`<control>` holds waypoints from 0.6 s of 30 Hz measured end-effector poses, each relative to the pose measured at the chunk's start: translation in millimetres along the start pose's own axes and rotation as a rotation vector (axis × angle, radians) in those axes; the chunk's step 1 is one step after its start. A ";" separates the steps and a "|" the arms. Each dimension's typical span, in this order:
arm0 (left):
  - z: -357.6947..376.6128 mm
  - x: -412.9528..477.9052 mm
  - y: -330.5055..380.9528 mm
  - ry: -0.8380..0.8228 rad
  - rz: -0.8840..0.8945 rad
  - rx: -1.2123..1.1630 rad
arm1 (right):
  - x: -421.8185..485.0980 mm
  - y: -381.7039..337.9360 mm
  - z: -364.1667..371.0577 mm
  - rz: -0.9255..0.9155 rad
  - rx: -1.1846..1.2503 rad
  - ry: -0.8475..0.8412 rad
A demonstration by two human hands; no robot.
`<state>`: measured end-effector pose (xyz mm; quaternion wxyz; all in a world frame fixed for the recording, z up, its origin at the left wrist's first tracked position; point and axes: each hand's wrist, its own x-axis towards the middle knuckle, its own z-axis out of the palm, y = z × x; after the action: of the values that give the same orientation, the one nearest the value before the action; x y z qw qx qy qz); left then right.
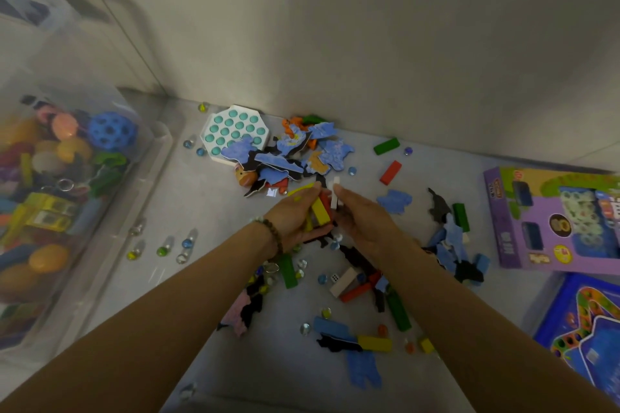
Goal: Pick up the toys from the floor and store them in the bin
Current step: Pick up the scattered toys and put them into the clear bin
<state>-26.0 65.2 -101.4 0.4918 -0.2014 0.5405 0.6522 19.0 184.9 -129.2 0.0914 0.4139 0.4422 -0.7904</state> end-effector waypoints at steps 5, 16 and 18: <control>-5.2 -26.2 26.6 0.006 0.115 -0.016 | -35.0 -35.0 31.1 -0.110 0.017 -0.100; -146.8 -225.8 199.8 0.165 0.543 0.043 | -162.3 -113.0 292.5 -0.367 -0.220 -0.445; -185.8 -254.6 208.0 0.224 0.555 0.030 | -174.8 -99.0 341.2 -0.348 -0.250 -0.493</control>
<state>-143.9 -196.3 144.1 0.2349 -0.1094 0.6354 0.7274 -115.3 -59.5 151.9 0.1093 0.1139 0.5644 -0.8102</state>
